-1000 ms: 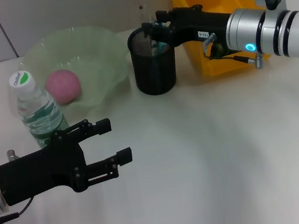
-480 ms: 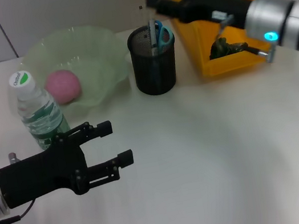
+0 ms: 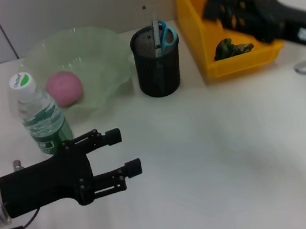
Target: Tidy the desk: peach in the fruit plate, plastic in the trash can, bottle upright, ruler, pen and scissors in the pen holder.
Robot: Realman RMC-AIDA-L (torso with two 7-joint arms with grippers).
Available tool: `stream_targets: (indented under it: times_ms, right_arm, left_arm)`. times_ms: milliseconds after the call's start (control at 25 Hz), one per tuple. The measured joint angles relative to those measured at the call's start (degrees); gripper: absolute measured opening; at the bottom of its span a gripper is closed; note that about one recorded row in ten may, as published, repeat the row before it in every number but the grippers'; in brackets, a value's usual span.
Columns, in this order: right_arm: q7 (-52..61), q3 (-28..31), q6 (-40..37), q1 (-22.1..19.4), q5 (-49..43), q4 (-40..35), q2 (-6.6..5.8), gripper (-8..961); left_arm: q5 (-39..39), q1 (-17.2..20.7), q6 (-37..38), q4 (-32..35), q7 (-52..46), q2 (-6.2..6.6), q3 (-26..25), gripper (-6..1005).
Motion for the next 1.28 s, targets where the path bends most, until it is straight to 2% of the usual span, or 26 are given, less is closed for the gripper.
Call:
stream_targets:
  times_ms: [80,120,160,200,360,480,880,1280]
  right_arm:
    - [1.3,0.7,-4.7,-0.5,-8.2,-0.1,-1.72,609]
    - [1.3,0.7,-4.7,-0.5,-8.2,-0.1,-1.72,609]
    - [1.4,1.7,-6.1,-0.5,-13.7,-0.2,-2.24,609]
    - [1.4,1.7,-6.1,-0.5,-13.7,-0.2,-2.24,609]
    - [0.9,3.9,-6.5,-0.1,-24.8,-0.4,-2.39,609]
    - [0.4,3.9,-6.0,0.7,-29.5,-0.5,-2.21,609]
    - [-2.2,3.4,-3.2,1.8,-34.0,-1.5,-1.46,608]
    - [-2.8,3.4,-3.0,3.2,-35.7,-1.9,-1.35,609]
  left_arm:
    - [0.0,0.0,0.1,0.0,-0.4,-0.04,0.0,802]
    - [0.0,0.0,0.1,0.0,-0.4,-0.04,0.0,802]
    - [0.0,0.0,0.1,0.0,-0.4,-0.04,0.0,802]
    - [0.0,0.0,0.1,0.0,-0.4,-0.04,0.0,802]
    - [0.5,-0.5,1.0,-1.5,-0.8,-0.02,0.5,802]
    - [0.8,-0.6,0.4,-2.1,-0.7,-0.02,1.8,802]
    - [0.9,-0.7,-1.7,-2.5,-0.7,-0.01,3.5,802]
    - [1.0,-0.7,-1.8,-2.1,-0.8,0.29,4.0,802]
